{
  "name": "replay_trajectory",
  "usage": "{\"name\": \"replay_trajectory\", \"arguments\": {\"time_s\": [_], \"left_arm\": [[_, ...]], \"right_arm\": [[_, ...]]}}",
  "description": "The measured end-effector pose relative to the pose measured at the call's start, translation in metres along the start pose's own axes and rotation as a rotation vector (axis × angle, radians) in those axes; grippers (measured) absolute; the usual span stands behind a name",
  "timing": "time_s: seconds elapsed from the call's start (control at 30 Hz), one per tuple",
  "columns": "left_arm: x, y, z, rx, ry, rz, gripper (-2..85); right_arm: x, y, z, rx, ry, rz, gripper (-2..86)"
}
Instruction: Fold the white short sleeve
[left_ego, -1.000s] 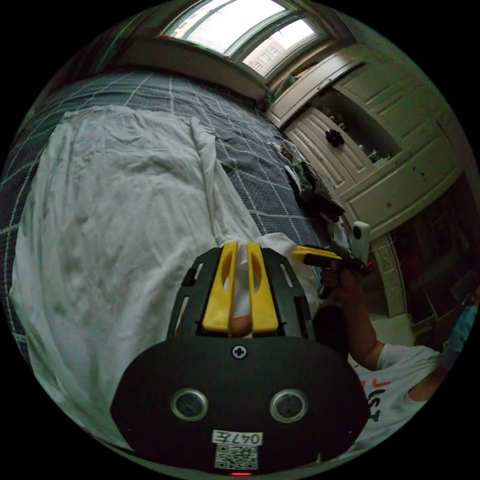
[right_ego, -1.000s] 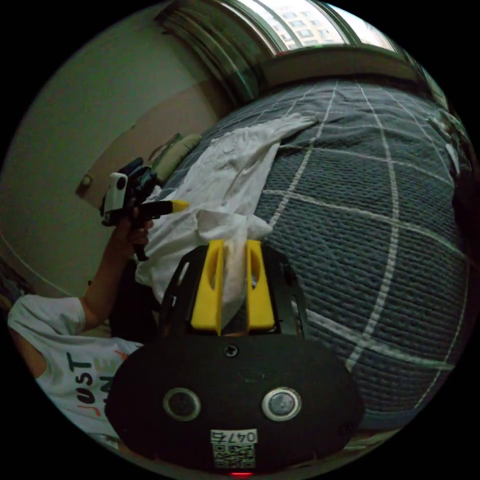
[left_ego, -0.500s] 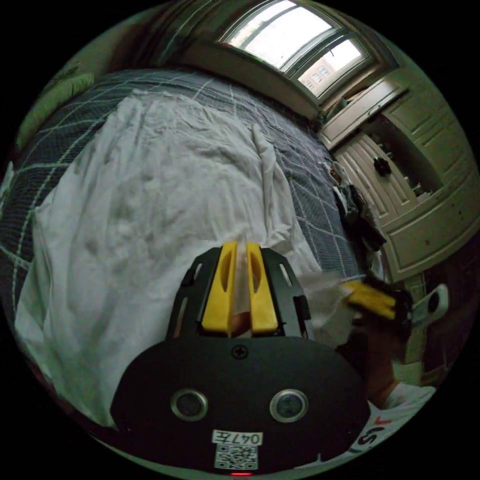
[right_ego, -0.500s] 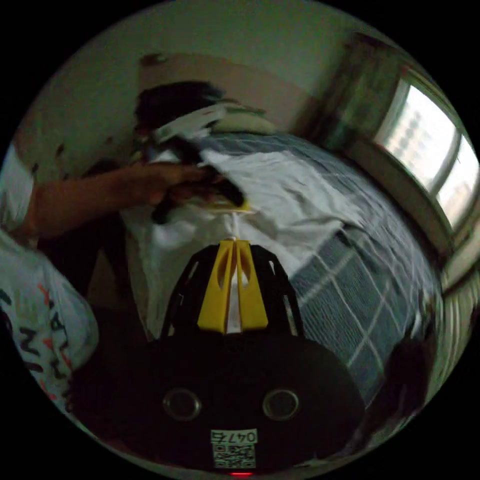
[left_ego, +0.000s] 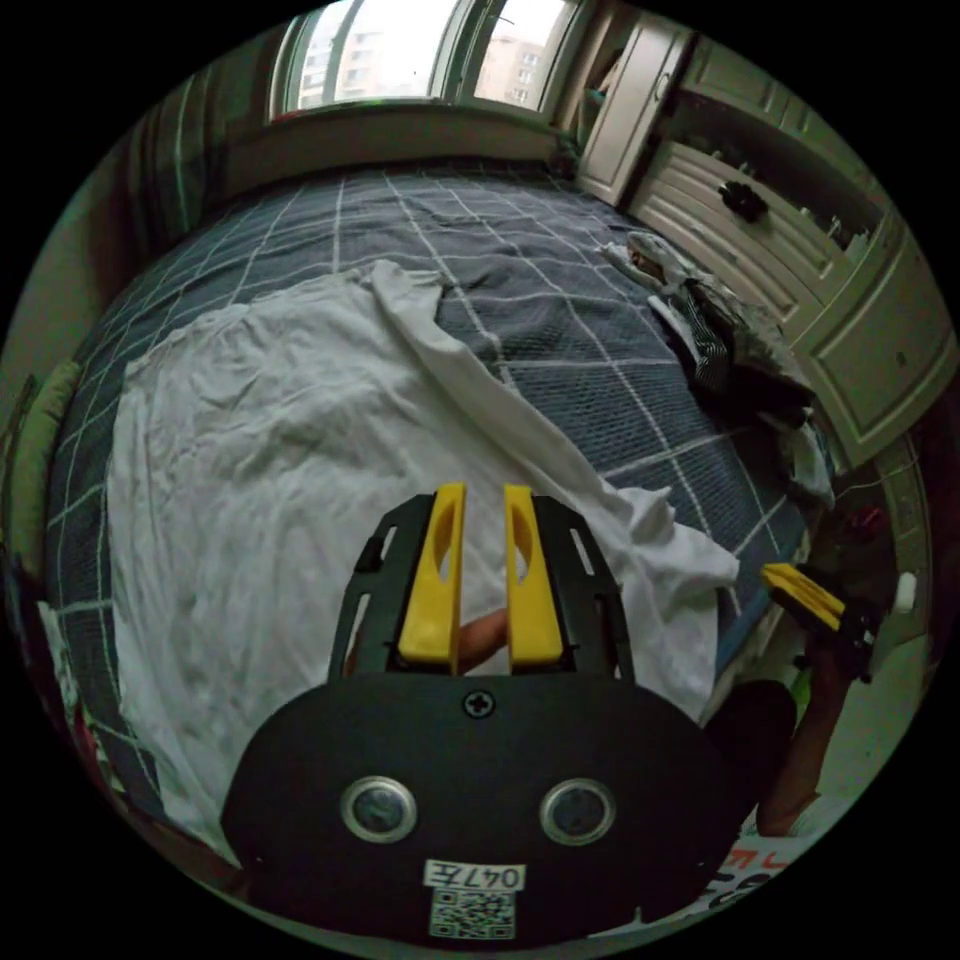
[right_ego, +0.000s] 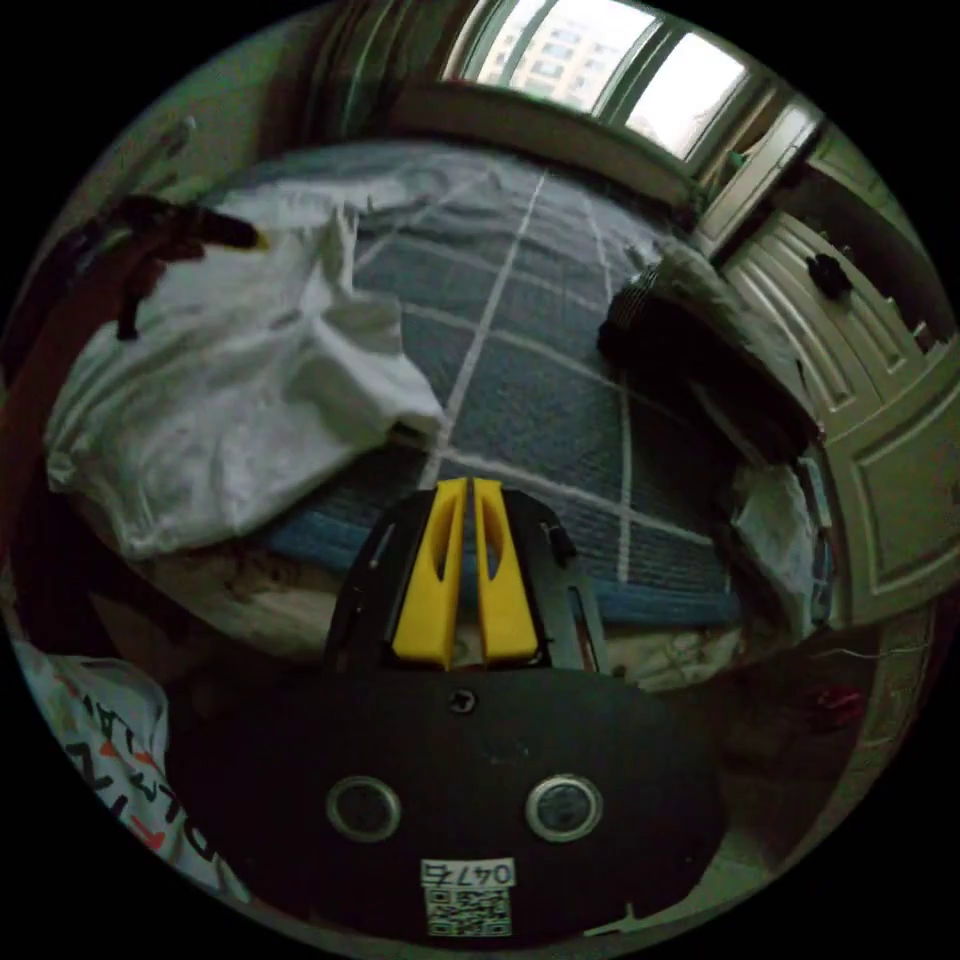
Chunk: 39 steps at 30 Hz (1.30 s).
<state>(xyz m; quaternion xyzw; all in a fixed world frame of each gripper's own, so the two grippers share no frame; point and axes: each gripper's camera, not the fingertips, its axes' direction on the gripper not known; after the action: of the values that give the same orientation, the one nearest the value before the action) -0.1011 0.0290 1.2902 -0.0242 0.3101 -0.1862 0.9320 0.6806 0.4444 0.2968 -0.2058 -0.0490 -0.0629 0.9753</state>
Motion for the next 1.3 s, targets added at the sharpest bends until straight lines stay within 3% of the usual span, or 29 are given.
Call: {"name": "replay_trajectory", "arguments": {"time_s": [0.13,0.27,0.33,0.4,0.5,0.6,0.67,0.73,0.8,1.03,1.2,1.3], "left_arm": [[0.009,-0.032,-0.018,0.152,-0.005,-0.008,6.9],[0.044,-0.086,-0.008,0.147,-0.095,0.175,10.0],[0.065,-0.124,0.005,0.13,-0.219,0.254,9.2],[0.079,-0.168,0.024,0.07,-0.285,0.31,8.9],[0.09,-0.232,0.074,-0.112,-0.316,0.373,10.4],[0.091,-0.269,0.127,-0.255,-0.384,0.371,10.7],[0.087,-0.282,0.162,-0.358,-0.456,0.363,9.6],[0.084,-0.29,0.163,-0.351,-0.398,0.332,7.1],[0.084,-0.297,0.16,-0.391,-0.387,0.346,2.8],[0.076,-0.313,0.089,-0.148,-0.269,0.3,-0.6],[0.055,-0.296,0.053,0.018,-0.22,0.2,-0.6],[0.035,-0.277,0.035,0.116,-0.208,0.095,-0.5]], "right_arm": [[0.012,-0.034,-0.039,0.394,-0.216,-0.114,1.9],[0.01,-0.121,-0.027,0.474,-0.274,-0.206,3.4],[0.017,-0.186,0.004,0.36,-0.349,-0.179,3.9],[0.022,-0.21,0.018,0.317,-0.463,-0.134,3.4],[0.017,-0.184,0.02,0.463,-0.604,-0.066,2.1],[-0.001,-0.14,0.013,0.507,-0.527,-0.082,1.7],[-0.011,-0.12,0.013,0.483,-0.414,-0.088,2.6],[-0.027,-0.107,0.027,0.388,-0.202,-0.21,8.4],[-0.032,-0.11,0.046,0.258,-0.14,-0.279,14.2],[-0.043,-0.124,0.127,0.02,-0.305,-0.383,9.2],[-0.05,-0.131,0.166,-0.07,-0.368,-0.341,5.2],[-0.069,-0.132,0.17,-0.071,-0.373,-0.426,1.1]]}}
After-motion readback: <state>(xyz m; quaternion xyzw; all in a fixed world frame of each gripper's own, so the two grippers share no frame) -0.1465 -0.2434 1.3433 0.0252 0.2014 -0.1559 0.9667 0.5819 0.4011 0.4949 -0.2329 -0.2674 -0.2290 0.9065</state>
